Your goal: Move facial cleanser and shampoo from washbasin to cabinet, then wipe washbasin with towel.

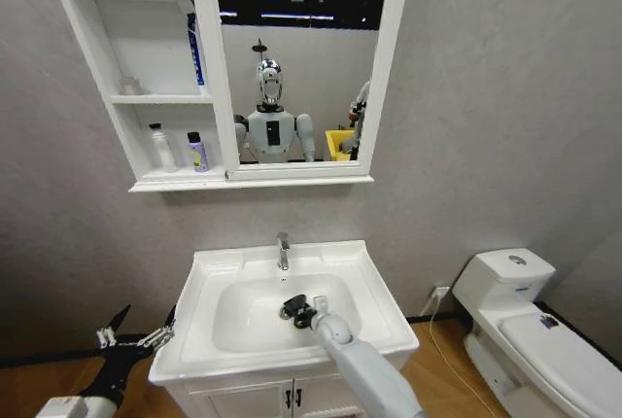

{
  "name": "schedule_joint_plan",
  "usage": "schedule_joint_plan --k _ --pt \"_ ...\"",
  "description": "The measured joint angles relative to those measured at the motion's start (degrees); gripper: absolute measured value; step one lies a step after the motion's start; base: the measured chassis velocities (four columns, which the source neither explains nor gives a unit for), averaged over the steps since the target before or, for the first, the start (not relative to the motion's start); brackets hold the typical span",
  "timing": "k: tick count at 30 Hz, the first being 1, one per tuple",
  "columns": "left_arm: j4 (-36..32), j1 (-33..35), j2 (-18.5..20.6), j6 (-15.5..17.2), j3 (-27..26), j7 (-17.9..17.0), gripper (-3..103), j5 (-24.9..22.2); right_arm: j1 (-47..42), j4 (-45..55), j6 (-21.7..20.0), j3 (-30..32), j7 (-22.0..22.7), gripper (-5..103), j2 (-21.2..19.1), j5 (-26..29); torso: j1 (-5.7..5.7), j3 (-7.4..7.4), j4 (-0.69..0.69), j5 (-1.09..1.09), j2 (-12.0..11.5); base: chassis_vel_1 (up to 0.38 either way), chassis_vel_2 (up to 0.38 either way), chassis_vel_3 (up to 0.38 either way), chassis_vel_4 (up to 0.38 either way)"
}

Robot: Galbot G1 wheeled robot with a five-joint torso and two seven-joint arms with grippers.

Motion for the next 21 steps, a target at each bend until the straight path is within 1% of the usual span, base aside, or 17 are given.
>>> schedule_joint_plan --k 1,3,4,6,7,8,9,10,11,13,14,15,16,18,21 --pt "0.0 0.0 0.0 0.0 0.0 0.0 100 0.0 -1.61 3.32 2.19 1.64 -1.26 5 -0.78 -1.85 0.0 0.0 0.04 -0.01 0.0 0.0 0.0 0.0 0.0" --pt "0.0 0.0 0.0 0.0 0.0 0.0 100 0.0 -6.48 11.61 4.86 5.57 -2.73 5 -2.69 -5.39 0.0 0.0 0.01 0.01 0.01 0.0 0.0 0.0 0.0" --pt "0.0 0.0 0.0 0.0 0.0 0.0 100 0.0 -6.48 11.61 4.86 5.57 -2.73 5 -2.69 -5.39 0.0 0.0 0.01 0.01 0.01 0.0 0.0 0.0 0.0" --pt "0.0 0.0 0.0 -0.01 0.01 0.0 100 0.0 -10.05 18.15 4.64 9.12 -2.8 5 -4.84 -6.94 -0.01 -0.01 -0.03 -0.01 0.01 0.0 0.0 0.0 0.0" --pt "0.0 0.0 0.0 0.0 0.0 0.0 100 0.0 -11.61 21.23 4.06 11.18 -2.9 5 -6.2 -6.75 -0.01 -0.01 -0.03 0.02 0.01 0.0 0.0 0.0 0.0" --pt "0.0 0.0 0.0 0.0 0.0 0.0 100 0.0 -11.61 21.23 4.06 11.18 -2.9 5 -6.2 -6.75 -0.01 -0.01 -0.03 0.02 0.01 0.0 0.0 0.0 0.0" --pt "0.0 0.0 0.0 -0.01 -0.01 0.0 100 0.01 -12.26 22.66 4.07 13.12 -3.16 5 -7.85 -6.09 -0.01 -0.01 -0.02 0.0 0.02 0.0 0.0 0.0 0.0" --pt "0.0 0.0 0.0 -0.01 -0.01 0.0 100 0.0 -12.26 22.54 4.95 14.45 -3.57 5 -9.08 -5.44 -0.02 -0.01 -0.03 -0.02 0.02 0.0 0.0 0.0 0.0" --pt "0.0 0.0 0.0 -0.01 -0.01 0.0 100 0.0 -12.26 22.54 4.95 14.45 -3.57 5 -9.08 -5.44 -0.02 -0.01 -0.03 -0.02 0.02 0.0 0.0 0.0 0.0" --pt "0.0 0.0 0.0 -0.01 -0.01 0.0 100 0.0 -10.87 19.32 6.83 16.24 -4.46 5 -10.73 -3.49 -0.01 0.0 -0.02 0.01 0.02 0.0 0.0 0.0 0.0" --pt "0.0 0.0 0.0 -0.01 -0.01 0.0 100 0.0 -10.87 19.32 6.83 16.24 -4.46 5 -10.73 -3.49 -0.01 0.0 -0.02 0.01 0.02 0.0 0.0 0.0 0.0" --pt "0.0 0.0 0.0 -0.01 0.0 0.0 100 0.0 -9.79 17.41 7.25 16.83 -4.48 5 -10.93 -2.04 0.0 0.0 -0.02 0.0 0.01 0.0 0.0 0.0 0.0" --pt "0.0 0.0 0.0 -0.01 -0.01 0.0 100 0.0 -8.62 15.26 7.44 17.19 -4.58 5 -10.71 -0.53 0.0 0.0 0.0 0.0 0.01 0.0 0.0 0.0 0.0" --pt "0.0 0.0 0.0 -0.01 -0.01 0.0 100 0.0 -7.96 14.02 7.69 17.26 -4.74 5 -10.37 0.01 0.0 0.0 0.0 -0.01 0.01 0.0 0.0 0.0 0.0" --pt "0.0 0.0 0.0 -0.01 0.0 0.0 100 0.0 -5.34 8.82 10.02 17.18 -5.46 5 -8.17 0.2 0.0 0.0 0.01 0.0 0.0 0.0 0.0 0.0 0.0"
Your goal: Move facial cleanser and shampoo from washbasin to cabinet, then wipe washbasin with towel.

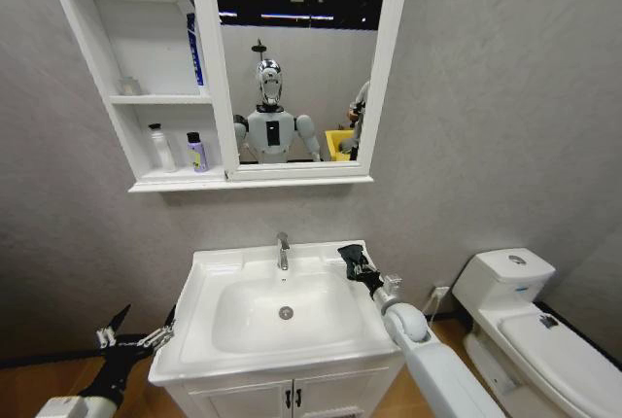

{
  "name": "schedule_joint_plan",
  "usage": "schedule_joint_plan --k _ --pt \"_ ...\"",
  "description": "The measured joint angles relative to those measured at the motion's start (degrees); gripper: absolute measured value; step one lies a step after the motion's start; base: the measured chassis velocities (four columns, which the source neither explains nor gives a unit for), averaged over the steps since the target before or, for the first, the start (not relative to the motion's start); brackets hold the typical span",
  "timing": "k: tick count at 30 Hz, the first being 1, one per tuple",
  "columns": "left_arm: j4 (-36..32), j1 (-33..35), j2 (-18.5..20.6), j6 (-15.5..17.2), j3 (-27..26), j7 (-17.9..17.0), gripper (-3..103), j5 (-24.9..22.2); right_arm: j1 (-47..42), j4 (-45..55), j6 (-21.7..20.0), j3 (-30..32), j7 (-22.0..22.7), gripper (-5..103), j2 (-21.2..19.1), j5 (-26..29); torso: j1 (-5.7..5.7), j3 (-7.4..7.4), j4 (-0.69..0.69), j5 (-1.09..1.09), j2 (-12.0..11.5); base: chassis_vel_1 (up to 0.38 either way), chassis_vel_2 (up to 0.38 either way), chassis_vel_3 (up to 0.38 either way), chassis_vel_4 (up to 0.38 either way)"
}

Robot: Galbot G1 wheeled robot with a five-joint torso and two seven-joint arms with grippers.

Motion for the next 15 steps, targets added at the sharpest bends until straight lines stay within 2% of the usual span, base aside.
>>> schedule_joint_plan --k 3,9,13,15 --pt "0.0 0.0 0.0 0.0 0.0 0.0 100 0.0 0.98 -2.99 1.47 -0.1 0.09 5 1.19 -0.55 0.0 0.0 0.01 -0.01 0.0 0.0 0.0 0.0 0.0" --pt "0.0 0.0 0.0 0.0 0.0 0.0 100 0.0 0.53 -4.86 1.88 0.04 -0.16 5 0.98 -1.57 0.0 0.0 -0.01 -0.01 0.0 0.0 0.0 0.0 0.0" --pt "0.0 0.0 0.0 0.0 0.0 0.0 100 0.0 0.09 -7.47 3.69 0.18 -3.48 5 0.26 -1.3 0.0 0.0 -0.05 -0.02 0.0 0.0 0.0 0.0 0.0" --pt "0.0 0.01 0.0 0.0 0.0 0.0 100 0.0 0.74 -10.5 6.6 0.03 -5.92 5 0.63 -2.18 0.0 0.0 -0.03 0.0 -0.01 0.0 0.0 0.0 0.0"
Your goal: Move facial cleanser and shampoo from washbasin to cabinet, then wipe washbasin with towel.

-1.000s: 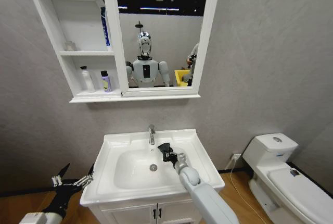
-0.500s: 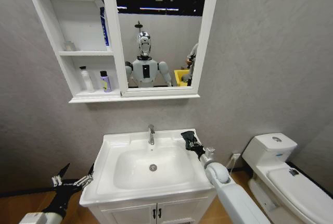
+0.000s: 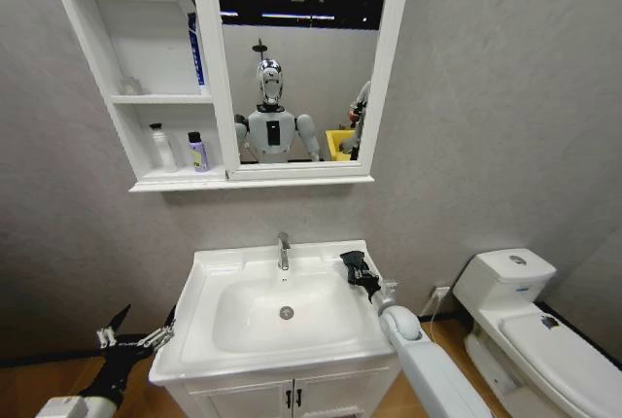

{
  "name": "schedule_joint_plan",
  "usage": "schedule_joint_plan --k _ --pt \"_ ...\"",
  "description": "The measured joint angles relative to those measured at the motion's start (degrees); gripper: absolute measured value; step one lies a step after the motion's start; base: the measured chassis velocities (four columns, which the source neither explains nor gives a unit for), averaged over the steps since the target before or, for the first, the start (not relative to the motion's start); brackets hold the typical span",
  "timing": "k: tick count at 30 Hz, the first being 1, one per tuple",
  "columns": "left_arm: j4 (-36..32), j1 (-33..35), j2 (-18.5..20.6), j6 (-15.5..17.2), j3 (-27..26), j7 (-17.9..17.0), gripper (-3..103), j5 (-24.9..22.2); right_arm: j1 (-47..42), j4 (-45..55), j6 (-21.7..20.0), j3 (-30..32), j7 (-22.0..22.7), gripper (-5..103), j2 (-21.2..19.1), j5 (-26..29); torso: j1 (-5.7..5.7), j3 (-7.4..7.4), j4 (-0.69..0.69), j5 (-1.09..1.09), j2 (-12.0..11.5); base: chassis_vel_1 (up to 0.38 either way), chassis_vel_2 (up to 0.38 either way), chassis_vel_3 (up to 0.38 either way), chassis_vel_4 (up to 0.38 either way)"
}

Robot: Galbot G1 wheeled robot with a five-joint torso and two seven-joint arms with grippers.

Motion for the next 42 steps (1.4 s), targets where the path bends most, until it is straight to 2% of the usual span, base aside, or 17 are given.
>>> schedule_joint_plan --k 8,10,11,12,15,18,22,25,27,28,32,34,35,37,38,40,42 --pt "0.0 0.0 0.0 0.0 0.0 0.0 100 0.0 3.52 -6.38 5.17 -0.93 -4.64 5 0.24 -0.26 0.0 0.0 0.03 -0.02 0.0 0.0 0.0 0.0 0.0" --pt "0.0 0.0 0.0 0.0 0.0 0.0 100 0.0 3.65 -6.05 5.06 -0.89 -3.87 15 0.33 -0.44 0.0 0.0 0.02 -0.01 0.0 0.0 0.0 0.0 0.0" --pt "0.0 0.0 0.0 0.0 0.0 0.0 100 0.0 3.65 -6.05 5.06 -0.89 -3.87 15 0.33 -0.44 0.0 0.0 0.02 -0.01 0.0 0.0 0.0 0.0 0.0" --pt "0.0 0.0 0.0 0.0 0.0 0.0 100 0.0 2.88 -4.03 4.08 -0.61 -2.53 26 0.1 -0.72 0.0 0.0 0.02 -0.02 0.0 0.0 0.0 0.0 0.0" --pt "0.0 -0.01 0.0 0.0 0.0 0.0 100 0.0 2.13 -2.73 3.42 -0.45 -2.05 32 -0.24 -0.72 0.0 0.0 0.01 -0.02 0.0 0.0 0.0 0.0 0.0" --pt "0.0 -0.01 0.0 0.0 0.0 0.0 100 0.0 0.86 -1.32 3.32 -0.04 -1.91 47 -0.37 -0.4 -0.01 0.0 0.03 -0.01 0.0 0.0 0.0 0.0 0.0" --pt "0.0 0.0 0.0 0.0 0.0 0.0 100 0.0 -0.14 -0.48 3.23 0.29 -1.76 58 -0.59 -0.37 0.0 0.0 0.01 -0.01 0.0 0.0 0.0 0.0 0.0" --pt "0.0 -0.01 0.0 0.0 0.0 0.0 100 0.0 -1.49 0.96 3.03 0.89 -1.41 75 -1.1 -0.45 -0.01 -0.01 0.01 -0.01 0.0 0.0 0.0 0.0 0.0" --pt "0.0 -0.01 0.0 0.0 0.0 0.0 100 0.0 -1.9 1.37 3.0 1.03 -1.33 75 -1.21 -0.52 -0.01 -0.01 0.02 -0.01 0.0 0.0 0.0 0.0 0.0" --pt "0.0 0.0 0.0 0.0 0.0 0.0 100 0.0 -2.47 2.09 2.88 1.28 -1.14 80 -1.39 -0.6 -0.01 0.0 0.02 0.0 0.0 0.0 0.0 0.0 0.0" --pt "0.0 -0.01 0.0 0.0 0.0 0.0 100 0.0 -5.64 6.75 1.46 2.77 0.94 91 -2.31 -1.1 0.0 0.0 0.03 -0.01 0.0 0.0 0.0 0.0 0.0" --pt "0.0 0.0 0.0 0.0 0.0 0.0 100 0.0 -10.5 14.7 -1.82 5.86 4.2 99 -3.15 -1.51 -0.01 0.0 -0.01 -0.01 0.0 0.0 0.0 0.0 0.0" --pt "0.0 0.0 0.0 0.0 0.0 0.0 100 0.0 -10.5 14.7 -1.82 5.86 4.2 99 -3.15 -1.51 -0.01 0.0 -0.01 -0.01 0.0 0.0 0.0 0.0 0.0" --pt "0.0 -0.01 0.0 0.0 0.0 0.01 100 0.0 -17.91 25.75 -2.7 11.14 6.01 100 -3.19 -3.02 -0.01 -0.01 0.03 -0.01 0.0 0.0 0.0 0.0 0.0" --pt "0.0 -0.01 0.0 0.0 0.0 0.01 100 0.0 -17.91 25.75 -2.7 11.14 6.01 100 -3.19 -3.02 -0.01 -0.01 0.03 -0.01 0.0 0.0 0.0 0.0 0.0" --pt "0.0 0.0 0.0 0.0 -0.01 0.0 100 0.0 -28.32 35.88 -2.16 17.68 6.88 100 -1.26 -5.95 -0.01 -0.01 0.01 0.0 0.01 0.0 0.0 0.0 0.0" --pt "0.0 -0.01 0.0 0.0 0.0 0.0 100 0.0 -34.13 40.56 -1.21 21.46 7.15 100 0.49 -6.9 -0.01 -0.01 -0.01 0.02 0.0 0.0 0.0 0.0 0.0"
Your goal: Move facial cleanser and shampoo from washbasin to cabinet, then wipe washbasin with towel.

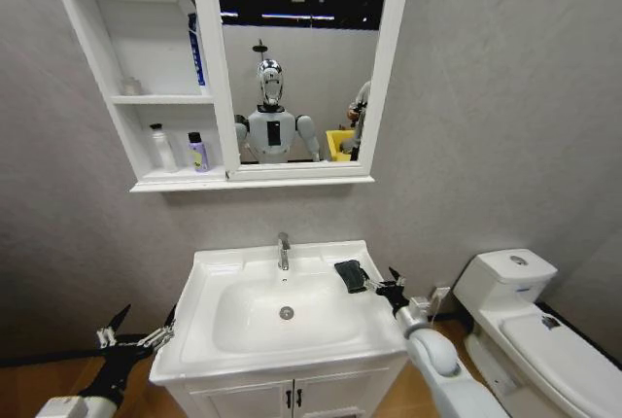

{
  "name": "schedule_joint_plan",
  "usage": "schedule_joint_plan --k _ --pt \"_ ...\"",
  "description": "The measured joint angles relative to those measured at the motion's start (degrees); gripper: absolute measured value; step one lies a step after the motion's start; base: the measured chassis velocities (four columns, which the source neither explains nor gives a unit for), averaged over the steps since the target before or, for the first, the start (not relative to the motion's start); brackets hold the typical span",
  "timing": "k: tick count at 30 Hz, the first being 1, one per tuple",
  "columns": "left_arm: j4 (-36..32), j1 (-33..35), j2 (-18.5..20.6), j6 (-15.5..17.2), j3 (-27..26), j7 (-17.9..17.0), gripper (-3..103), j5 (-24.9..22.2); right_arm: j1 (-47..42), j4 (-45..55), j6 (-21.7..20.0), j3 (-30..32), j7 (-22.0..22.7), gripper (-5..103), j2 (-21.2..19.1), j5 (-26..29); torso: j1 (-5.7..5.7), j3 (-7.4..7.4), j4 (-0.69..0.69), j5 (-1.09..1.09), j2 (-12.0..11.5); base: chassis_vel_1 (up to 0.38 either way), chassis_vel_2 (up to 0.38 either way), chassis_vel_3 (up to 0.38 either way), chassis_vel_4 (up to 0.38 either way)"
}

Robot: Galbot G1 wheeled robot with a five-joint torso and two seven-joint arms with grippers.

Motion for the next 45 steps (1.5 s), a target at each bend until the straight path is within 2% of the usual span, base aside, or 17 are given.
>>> schedule_joint_plan --k 2,3,6,8,10,20,26,45 --pt "0.0 0.0 0.0 0.0 -0.01 0.01 100 0.0 -7.6 6.77 0.86 4.79 0.42 100 2.56 -0.08 0.0 -0.01 0.01 -0.03 0.01 0.0 0.0 0.0 0.0" --pt "0.0 0.0 0.0 0.0 -0.01 0.01 100 0.0 -7.6 6.77 0.86 4.79 0.42 100 2.56 -0.08 0.0 -0.01 0.01 -0.03 0.01 0.0 0.0 0.0 0.0" --pt "0.0 0.01 0.0 0.0 0.0 0.0 100 0.0 -20.32 17.98 0.79 11.38 2.02 100 5.92 0.2 -0.01 -0.01 0.0 -0.05 0.02 0.0 0.0 0.0 0.0" --pt "0.0 0.0 0.0 0.0 0.01 0.0 100 0.01 -22.13 19.83 0.26 12.06 2.46 100 6.37 0.47 -0.01 -0.01 -0.01 -0.06 0.02 0.0 0.0 0.0 0.0" --pt "0.0 0.0 0.0 0.0 0.0 0.0 100 0.0 -25.5 24.04 -1.21 12.71 3.5 100 7.13 0.61 -0.01 0.0 0.04 -0.04 0.02 0.0 0.0 0.0 0.0" --pt "0.0 0.01 0.0 0.0 0.0 0.0 100 0.0 -28.31 32.08 -4.81 9.31 4.94 100 9.23 -2.47 0.0 0.01 0.02 -0.04 0.0 0.0 0.0 0.0 0.0" --pt "0.0 0.0 0.0 0.0 0.0 0.0 100 0.0 -28.1 31.44 -4.12 7.37 4.88 100 10.1 -4.68 0.01 0.01 0.03 -0.04 0.0 0.0 0.0 0.0 0.0" --pt "0.0 0.0 0.0 0.0 0.0 0.0 100 0.0 -27.76 30.8 -3.86 7.18 4.65 100 10.06 -4.78 0.02 0.01 0.03 -0.04 0.0 0.0 0.0 0.0 0.0"
